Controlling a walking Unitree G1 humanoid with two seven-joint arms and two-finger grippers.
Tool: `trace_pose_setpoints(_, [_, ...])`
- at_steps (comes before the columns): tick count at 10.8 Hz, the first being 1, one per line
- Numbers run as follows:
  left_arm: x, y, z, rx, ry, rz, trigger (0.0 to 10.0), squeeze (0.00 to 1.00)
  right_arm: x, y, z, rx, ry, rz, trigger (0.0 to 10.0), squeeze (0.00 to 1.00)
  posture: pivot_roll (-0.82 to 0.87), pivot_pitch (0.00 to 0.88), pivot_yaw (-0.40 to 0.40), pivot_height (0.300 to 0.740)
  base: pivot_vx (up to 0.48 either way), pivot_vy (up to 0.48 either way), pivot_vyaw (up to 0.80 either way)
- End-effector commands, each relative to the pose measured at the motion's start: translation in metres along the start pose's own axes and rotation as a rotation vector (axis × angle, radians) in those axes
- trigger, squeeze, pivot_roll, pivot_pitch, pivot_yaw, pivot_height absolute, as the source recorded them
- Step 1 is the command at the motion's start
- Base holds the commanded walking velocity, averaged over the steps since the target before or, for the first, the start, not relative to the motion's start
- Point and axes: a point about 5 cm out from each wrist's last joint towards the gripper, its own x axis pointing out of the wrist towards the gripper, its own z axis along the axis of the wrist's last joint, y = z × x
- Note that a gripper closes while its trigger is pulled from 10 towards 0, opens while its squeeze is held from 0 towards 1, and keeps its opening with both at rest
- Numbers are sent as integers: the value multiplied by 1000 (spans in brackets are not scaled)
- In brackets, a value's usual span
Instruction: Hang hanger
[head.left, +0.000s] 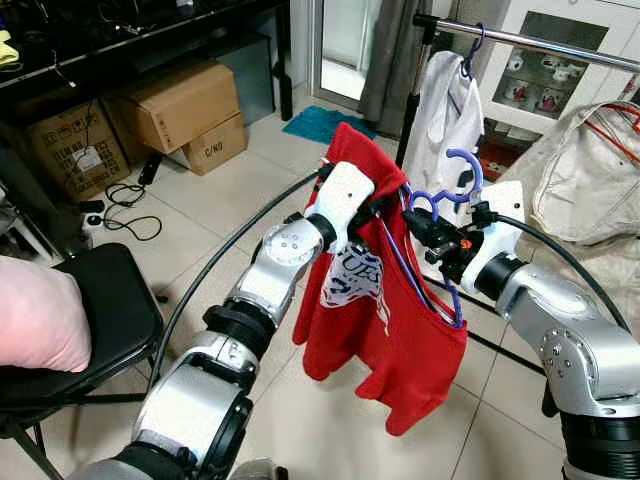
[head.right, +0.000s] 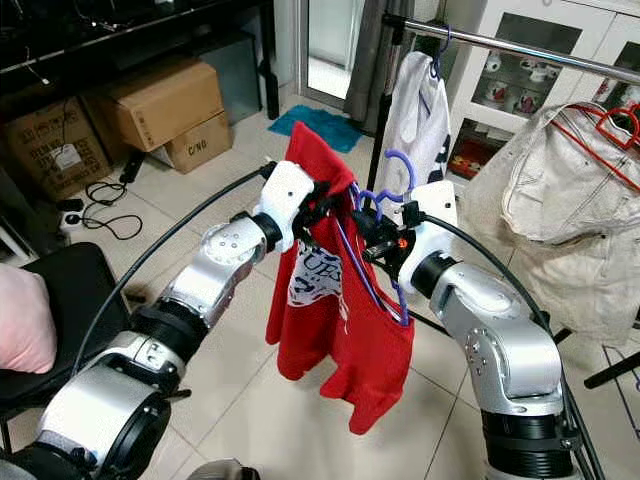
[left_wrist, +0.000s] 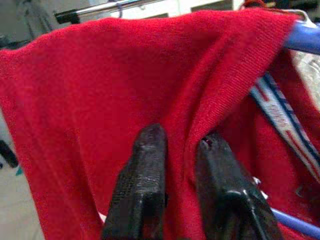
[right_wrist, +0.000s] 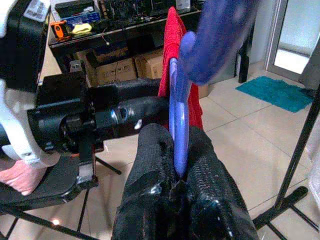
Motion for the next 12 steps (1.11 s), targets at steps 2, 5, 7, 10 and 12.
trace_pose_setpoints(2, [2,7,5,-47,-2,60,0,0,-1,-2,12,-15,-43,0,0,0,-25,0,14,740,0,0,0])
trace_pose_setpoints(5, [3,7,4,-78,6,95,0,0,-2,-1,11,-13,-41,-2,0,0,-24,0,13,740,0,0,0])
trace_pose_setpoints(7, [2,9,2,-90,27,126,0,0,-1,-1,10,-11,-40,-3,0,0,-20,0,10,740,0,0,0])
trace_pose_setpoints(10, [-6,13,1,-80,-1,107,0,0,-4,-7,4,-15,-10,-61,0,0,-17,0,9,740,0,0,0])
trace_pose_setpoints(12, [-14,17,12,-90,-66,66,0,0,-9,-22,-11,-69,101,-169,0,0,-18,0,11,740,0,0,0])
